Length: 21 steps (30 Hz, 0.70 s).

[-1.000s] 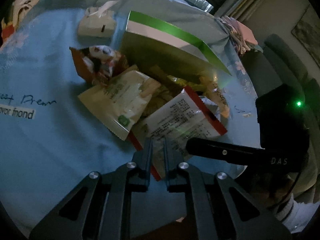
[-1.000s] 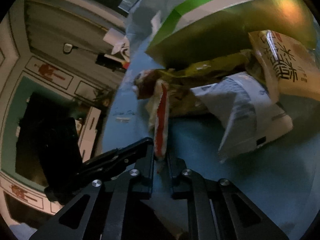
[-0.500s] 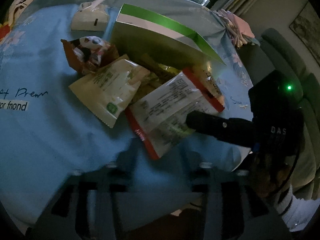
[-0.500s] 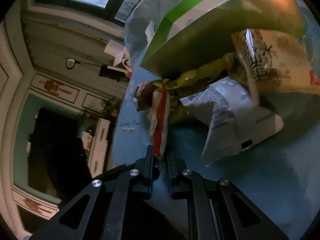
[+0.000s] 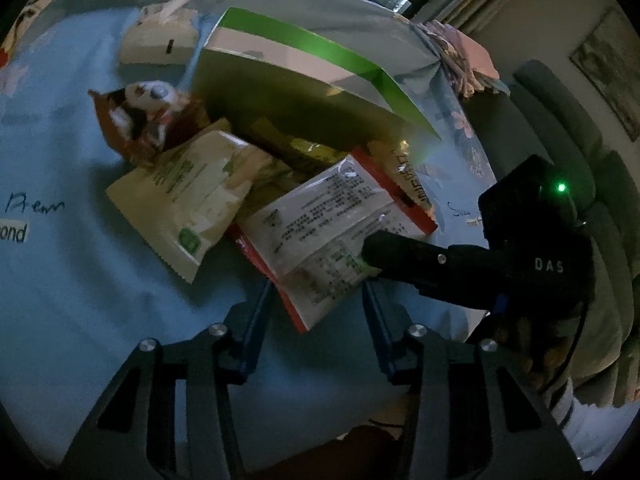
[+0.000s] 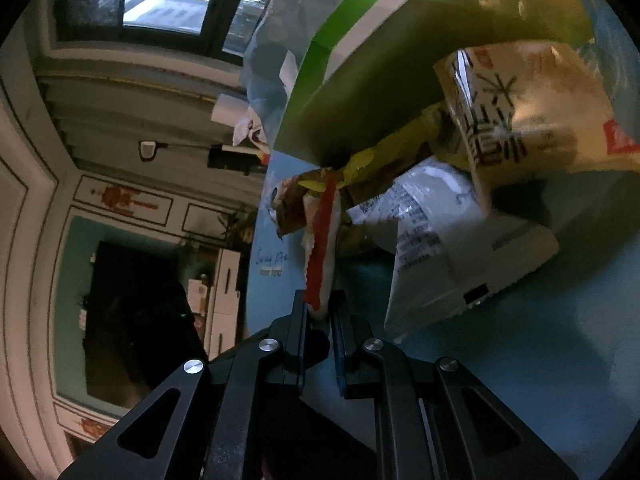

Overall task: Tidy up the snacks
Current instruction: 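Lift the white-and-red wrapper over the green box and release it inside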

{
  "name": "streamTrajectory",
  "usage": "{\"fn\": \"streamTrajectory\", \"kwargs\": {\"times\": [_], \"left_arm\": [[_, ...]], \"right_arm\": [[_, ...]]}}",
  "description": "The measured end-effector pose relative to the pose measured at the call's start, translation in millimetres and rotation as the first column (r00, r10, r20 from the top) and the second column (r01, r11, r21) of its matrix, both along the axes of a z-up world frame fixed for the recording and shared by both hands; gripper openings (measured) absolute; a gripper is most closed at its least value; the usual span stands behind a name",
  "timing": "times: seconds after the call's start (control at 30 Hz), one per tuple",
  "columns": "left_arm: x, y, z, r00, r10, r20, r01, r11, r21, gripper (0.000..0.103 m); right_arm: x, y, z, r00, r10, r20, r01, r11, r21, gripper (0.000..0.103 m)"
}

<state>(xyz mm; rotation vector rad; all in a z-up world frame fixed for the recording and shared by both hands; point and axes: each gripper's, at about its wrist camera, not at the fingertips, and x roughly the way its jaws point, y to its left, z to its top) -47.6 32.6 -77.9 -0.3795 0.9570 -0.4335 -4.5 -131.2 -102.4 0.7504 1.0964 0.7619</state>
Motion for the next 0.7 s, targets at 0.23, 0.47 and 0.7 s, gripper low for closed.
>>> {"fn": "streamTrajectory", "kwargs": {"times": [0.23,0.47,0.7], "left_arm": [[-3,-2,19,0.998,-0.011,0.063,0.009,1.000,0.028,0.046],[8,-5,44,0.991,-0.026,0.133,0.020,0.999,0.048,0.046],[45,-7,70,0.974,-0.052,0.220,0.035,0.996,0.082,0.046]], "right_arm": [[-1,2,20,0.998,0.015,0.054,-0.015,1.000,-0.004,0.013],[4,1,49,0.991,0.010,0.131,-0.011,1.000,0.007,0.013],[31,-6,81,0.974,-0.022,0.224,0.022,1.000,0.004,0.013]]}}
